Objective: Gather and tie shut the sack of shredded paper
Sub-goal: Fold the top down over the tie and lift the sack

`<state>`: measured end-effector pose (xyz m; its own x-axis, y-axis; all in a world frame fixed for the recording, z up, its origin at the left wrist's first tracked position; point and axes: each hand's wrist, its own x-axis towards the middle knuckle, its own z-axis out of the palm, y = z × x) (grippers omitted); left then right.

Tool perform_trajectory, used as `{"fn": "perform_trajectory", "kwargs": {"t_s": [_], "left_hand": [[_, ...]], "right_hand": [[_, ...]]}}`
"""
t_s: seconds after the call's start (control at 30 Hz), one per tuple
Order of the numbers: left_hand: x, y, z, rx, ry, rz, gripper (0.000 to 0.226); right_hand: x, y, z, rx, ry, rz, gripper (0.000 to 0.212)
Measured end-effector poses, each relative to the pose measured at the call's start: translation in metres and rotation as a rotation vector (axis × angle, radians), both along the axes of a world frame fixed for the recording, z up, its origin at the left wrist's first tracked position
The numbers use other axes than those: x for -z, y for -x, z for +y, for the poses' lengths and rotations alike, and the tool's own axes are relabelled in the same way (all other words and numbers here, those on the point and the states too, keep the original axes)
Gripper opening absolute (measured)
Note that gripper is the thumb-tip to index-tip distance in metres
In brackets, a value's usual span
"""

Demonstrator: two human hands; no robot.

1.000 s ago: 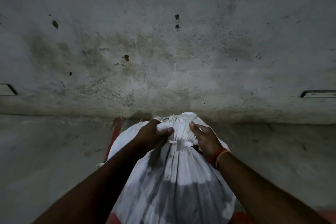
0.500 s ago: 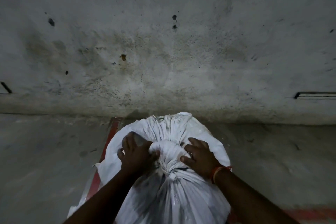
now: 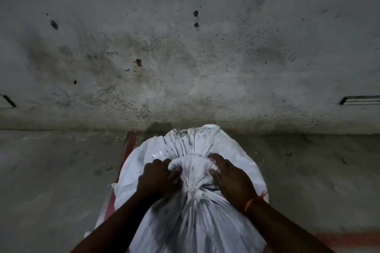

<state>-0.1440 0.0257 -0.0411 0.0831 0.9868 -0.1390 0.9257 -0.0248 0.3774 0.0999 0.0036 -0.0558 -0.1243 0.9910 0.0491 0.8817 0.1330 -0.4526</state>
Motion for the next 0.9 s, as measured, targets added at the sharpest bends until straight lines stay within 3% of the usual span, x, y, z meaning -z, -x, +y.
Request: {"fn": "perform_trajectory", "kwargs": {"t_s": [0.1,0.2,0.3,0.37,0.47,0.53,0.6,0.77,0.9], "left_hand": [[-0.003,-0.013,-0.007,-0.042,-0.084,0.075,0.054],[0.006,-0.017,-0.01,-0.073,-0.183,-0.015,0.058],[0.026,-0.003,-0.012,0.187,-0.142,-0.066,0.088],[0.034,0.012,-0.012,0.352,-0.068,0.009,0.112],[0.034,0.021,-0.008,0.368,0.027,0.14,0.147],[0.031,0.012,-0.003,0.324,0.056,0.193,0.155],[0.03,0.004,0.005,0.274,0.045,0.186,0.148],[0.024,0.021,0.042,0.265,-0.028,0.113,0.087],[0.002,0.02,0.055,0.233,-0.049,0.038,0.069]], "right_hand": [[0.008,0.005,0.001,-0.053,-0.067,-0.099,0.053],[0.011,0.006,-0.001,-0.12,0.028,-0.153,0.072],[0.009,0.002,-0.007,-0.172,0.091,-0.182,0.102],[0.013,0.001,-0.003,-0.185,0.112,-0.171,0.107],[0.022,0.007,0.009,-0.183,0.091,-0.173,0.11],[0.027,0.01,0.019,-0.158,0.063,-0.178,0.111],[0.028,0.008,0.028,-0.152,0.04,-0.166,0.106],[0.007,-0.003,0.052,-0.222,0.123,-0.112,0.086],[-0.028,-0.017,0.072,-0.249,0.152,-0.081,0.074]]}}
